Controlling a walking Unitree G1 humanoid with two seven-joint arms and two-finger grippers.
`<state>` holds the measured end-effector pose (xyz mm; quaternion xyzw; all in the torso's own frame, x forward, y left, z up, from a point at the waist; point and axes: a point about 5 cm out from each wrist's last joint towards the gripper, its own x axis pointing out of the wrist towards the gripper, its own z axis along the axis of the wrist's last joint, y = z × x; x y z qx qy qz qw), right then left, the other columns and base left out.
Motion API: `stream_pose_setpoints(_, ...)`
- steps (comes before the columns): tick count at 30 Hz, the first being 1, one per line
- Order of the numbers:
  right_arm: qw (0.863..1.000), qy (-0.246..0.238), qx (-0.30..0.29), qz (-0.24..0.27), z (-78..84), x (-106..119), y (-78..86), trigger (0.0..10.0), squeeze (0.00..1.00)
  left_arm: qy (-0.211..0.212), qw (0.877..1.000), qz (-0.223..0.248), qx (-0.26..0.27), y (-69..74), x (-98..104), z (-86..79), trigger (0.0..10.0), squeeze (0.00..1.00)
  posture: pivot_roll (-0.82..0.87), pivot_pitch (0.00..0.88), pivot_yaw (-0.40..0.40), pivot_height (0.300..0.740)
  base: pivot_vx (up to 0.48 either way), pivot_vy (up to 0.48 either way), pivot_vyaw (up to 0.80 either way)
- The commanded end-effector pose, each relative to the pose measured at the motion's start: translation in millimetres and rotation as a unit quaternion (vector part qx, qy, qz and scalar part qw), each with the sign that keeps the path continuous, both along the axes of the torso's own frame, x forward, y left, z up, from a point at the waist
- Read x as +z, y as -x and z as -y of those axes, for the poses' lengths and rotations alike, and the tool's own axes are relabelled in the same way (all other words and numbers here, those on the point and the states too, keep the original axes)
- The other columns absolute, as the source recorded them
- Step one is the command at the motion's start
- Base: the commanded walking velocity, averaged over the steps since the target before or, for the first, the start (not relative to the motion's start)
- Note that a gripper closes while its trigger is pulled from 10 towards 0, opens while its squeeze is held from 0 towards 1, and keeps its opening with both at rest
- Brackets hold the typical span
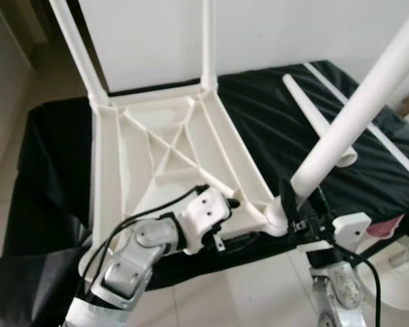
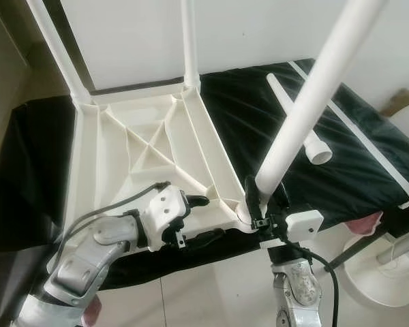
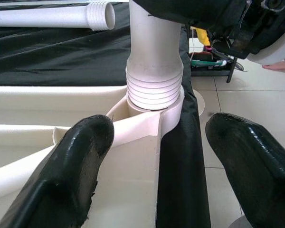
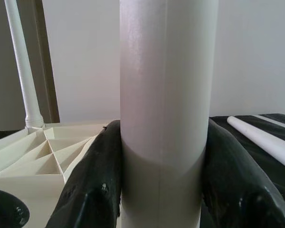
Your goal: Building children table
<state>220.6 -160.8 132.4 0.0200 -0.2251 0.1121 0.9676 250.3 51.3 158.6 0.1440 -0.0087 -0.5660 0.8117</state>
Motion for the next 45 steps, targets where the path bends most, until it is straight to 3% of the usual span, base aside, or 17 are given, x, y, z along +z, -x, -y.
stream_pose_setpoints(1, 0.993, 0.045, 0.023, -0.106, -5.1, -41.7, 7.4, 10.0, 0.00, -0.001, 1.000, 0.001, 0.006, -1.3, 1.4, -1.6, 10.0, 0.00, -0.03, 0.088, 0.043, 0.740, 0.000, 0.000, 0.00)
stream_pose_setpoints(5, 0.989, 0.091, 0.044, -0.107, -8.6, -46.8, 10.7, 10.0, 0.00, 0.000, 1.000, 0.002, 0.007, -1.5, 2.1, -1.3, 10.0, 0.00, -0.03, 0.086, 0.039, 0.740, 0.000, 0.000, 0.00)
stream_pose_setpoints(9, 0.988, 0.101, 0.050, -0.107, -9.3, -48.4, 12.1, 10.0, 0.00, 0.001, 1.000, 0.003, 0.009, -2.2, 2.3, -1.1, 10.0, 0.00, -0.03, 0.087, 0.037, 0.740, 0.000, 0.000, 0.00)
stream_pose_setpoints(26, 0.985, 0.046, 0.019, -0.162, 1.9, -47.0, -4.1, 10.0, 0.00, 0.003, 1.000, 0.003, 0.008, -0.4, 2.0, -0.5, 10.0, 0.00, -0.03, 0.085, 0.032, 0.740, 0.000, 0.000, 0.00)
stream_pose_setpoints(34, 0.983, 0.047, 0.015, -0.176, 3.2, -46.9, -8.1, 10.0, 0.00, 0.003, 1.000, 0.004, 0.008, -0.1, 1.9, -0.6, 10.0, 0.00, -0.03, 0.079, 0.030, 0.740, 0.000, 0.000, 0.00)
stream_pose_setpoints(45, 0.971, 0.026, -0.061, -0.228, 7.4, -49.7, -21.8, 10.0, 0.00, 0.002, 1.000, 0.001, 0.007, 1.1, 0.8, -0.3, 10.0, 0.00, -0.03, 0.074, 0.026, 0.740, 0.000, 0.000, 0.00)
